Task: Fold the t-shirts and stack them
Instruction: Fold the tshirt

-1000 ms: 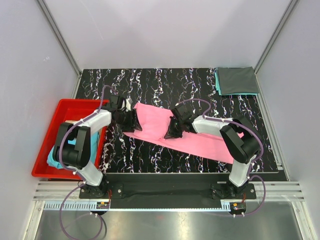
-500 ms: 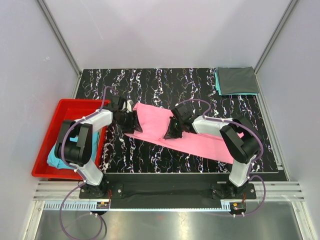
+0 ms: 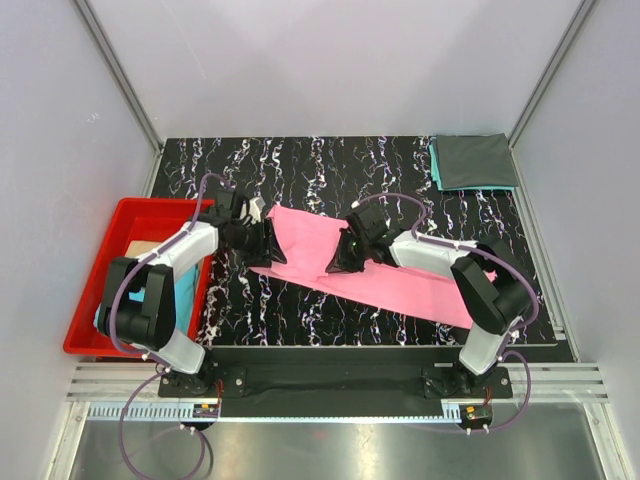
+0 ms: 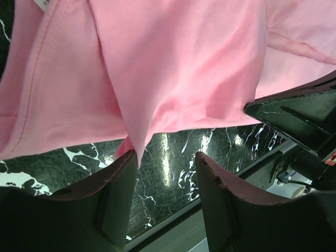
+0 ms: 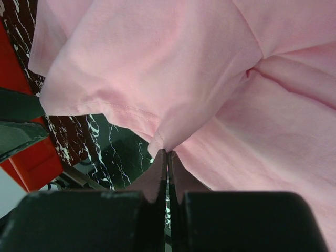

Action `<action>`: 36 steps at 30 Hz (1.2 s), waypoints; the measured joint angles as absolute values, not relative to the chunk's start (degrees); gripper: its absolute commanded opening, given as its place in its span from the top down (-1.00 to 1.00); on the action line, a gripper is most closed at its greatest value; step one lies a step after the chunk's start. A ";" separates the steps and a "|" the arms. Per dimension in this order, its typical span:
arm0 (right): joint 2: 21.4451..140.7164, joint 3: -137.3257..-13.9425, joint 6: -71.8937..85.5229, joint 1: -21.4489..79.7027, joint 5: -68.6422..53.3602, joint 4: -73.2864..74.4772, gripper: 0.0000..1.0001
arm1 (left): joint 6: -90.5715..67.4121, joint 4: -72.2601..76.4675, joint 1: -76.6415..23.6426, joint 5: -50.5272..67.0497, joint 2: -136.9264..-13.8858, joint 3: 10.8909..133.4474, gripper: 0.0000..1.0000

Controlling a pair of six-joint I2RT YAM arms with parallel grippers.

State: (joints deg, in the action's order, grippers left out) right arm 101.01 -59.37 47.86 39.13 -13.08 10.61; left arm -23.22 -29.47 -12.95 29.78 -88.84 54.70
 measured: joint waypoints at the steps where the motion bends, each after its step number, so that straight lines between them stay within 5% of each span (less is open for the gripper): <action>1: 100.82 -59.35 47.86 39.13 -13.08 10.61 1.00 | -23.42 -29.71 -12.95 29.85 -88.86 54.65 -0.05; 36: 93.67 -54.76 51.44 39.09 -14.50 8.84 1.00 | -27.66 -33.12 -10.70 23.64 -83.29 53.10 -0.08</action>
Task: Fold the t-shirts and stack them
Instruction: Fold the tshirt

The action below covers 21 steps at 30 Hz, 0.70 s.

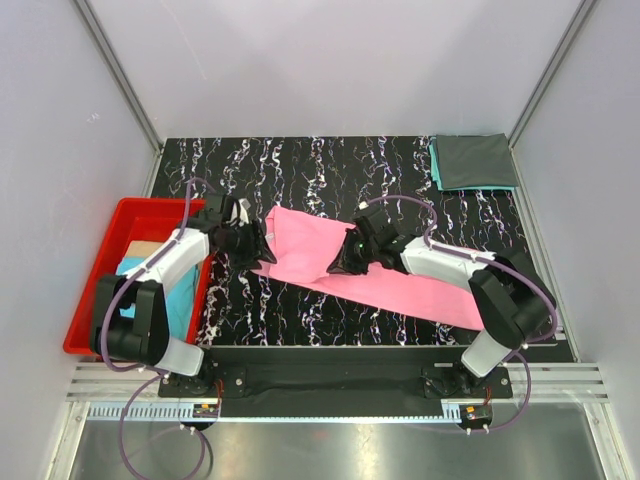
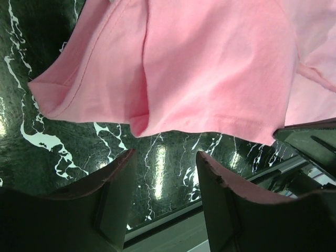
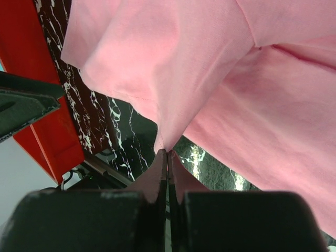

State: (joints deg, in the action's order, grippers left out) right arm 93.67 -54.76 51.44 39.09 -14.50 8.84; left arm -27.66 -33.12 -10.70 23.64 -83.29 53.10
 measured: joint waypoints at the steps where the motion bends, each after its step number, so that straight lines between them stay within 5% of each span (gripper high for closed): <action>1: 94.06 -54.76 51.44 39.05 -14.55 8.71 1.00 | -27.57 -32.64 -10.70 23.77 -83.20 52.42 -0.08; 21: 96.92 -54.76 50.78 37.74 -16.69 6.98 1.00 | -25.28 -20.36 -13.78 25.28 -89.93 48.21 -0.13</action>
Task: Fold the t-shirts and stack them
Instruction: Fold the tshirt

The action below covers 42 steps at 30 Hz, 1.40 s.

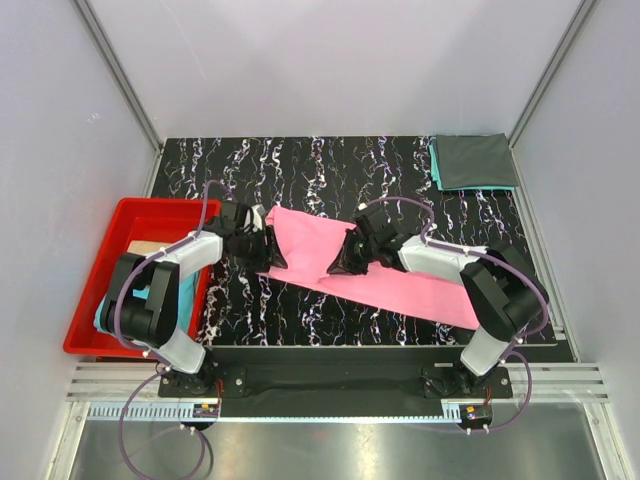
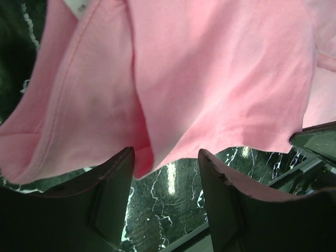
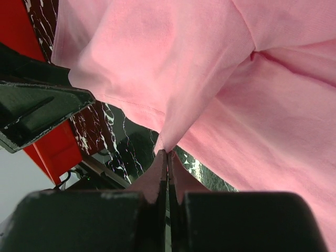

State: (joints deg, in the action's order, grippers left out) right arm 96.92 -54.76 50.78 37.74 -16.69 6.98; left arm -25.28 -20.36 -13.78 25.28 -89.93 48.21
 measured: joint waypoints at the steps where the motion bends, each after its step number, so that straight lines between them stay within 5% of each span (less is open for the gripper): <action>1: 97.08 -54.76 50.78 37.74 -16.91 6.83 1.00 | -25.28 -19.75 -14.22 25.26 -90.06 48.18 -0.13; 9: 98.13 -54.76 50.59 37.41 -17.69 6.61 1.00 | -25.28 -18.35 -17.04 24.71 -90.08 48.16 0.21; 16: 98.13 -54.74 50.33 36.64 -17.72 6.59 1.00 | -25.39 -23.92 -17.08 24.08 -90.08 48.97 0.00; 27: 98.13 -54.72 50.11 36.29 -18.22 6.55 1.00 | -25.28 -26.59 -17.08 25.67 -90.08 49.89 0.00; 31: 98.13 -54.74 50.09 36.25 -18.39 6.55 1.00 | -25.26 -27.79 -17.08 25.30 -90.11 49.91 0.32; 32: 98.13 -54.74 50.04 36.23 -18.48 6.55 1.00 | -25.26 -27.86 -17.08 25.17 -90.11 49.91 0.58; 36: 98.13 -54.74 49.80 36.07 -18.57 6.70 1.00 | -25.43 -29.71 -17.08 23.70 -90.11 50.57 1.00; 42: 98.04 -54.46 49.76 34.81 -18.46 7.86 1.00 | -26.55 -33.30 -16.71 20.75 -90.15 53.95 1.00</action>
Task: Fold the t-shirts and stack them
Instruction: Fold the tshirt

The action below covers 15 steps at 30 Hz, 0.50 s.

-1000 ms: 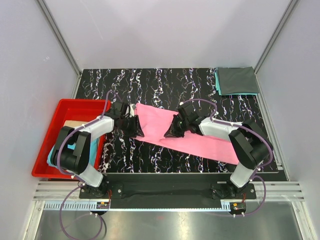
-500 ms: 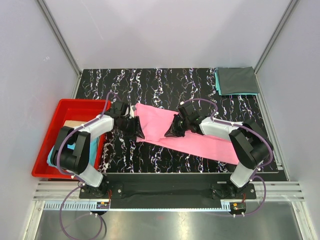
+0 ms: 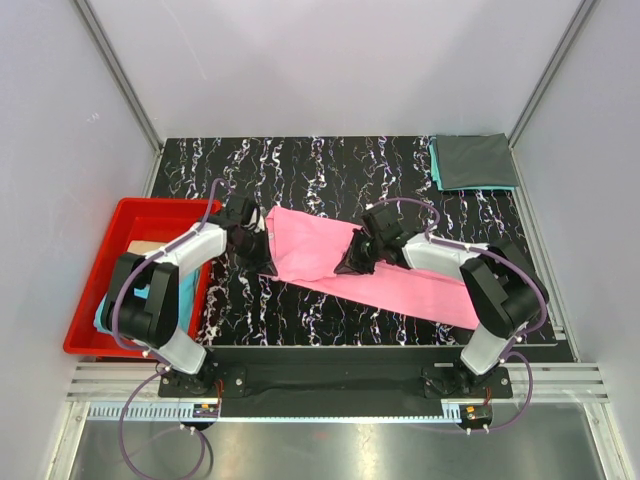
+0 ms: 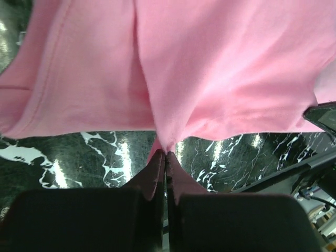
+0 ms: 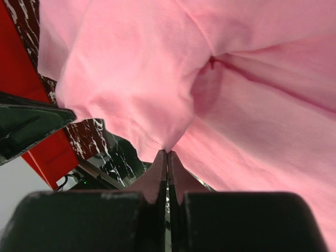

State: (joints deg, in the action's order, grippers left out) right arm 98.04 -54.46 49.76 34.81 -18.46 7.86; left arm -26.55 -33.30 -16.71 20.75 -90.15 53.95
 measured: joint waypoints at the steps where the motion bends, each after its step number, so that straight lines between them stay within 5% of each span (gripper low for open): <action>1: 97.89 -54.15 49.76 34.70 -18.41 7.90 1.00 | -26.70 -33.74 -16.64 20.25 -90.17 54.19 1.00; 4: 96.97 -52.42 49.76 34.54 -17.89 8.51 1.00 | -27.29 -35.27 -16.36 18.50 -90.56 54.41 1.00; 15: 96.71 -51.53 49.69 34.54 -17.47 8.93 1.00 | -28.84 -36.93 -16.03 18.44 -92.88 54.50 0.42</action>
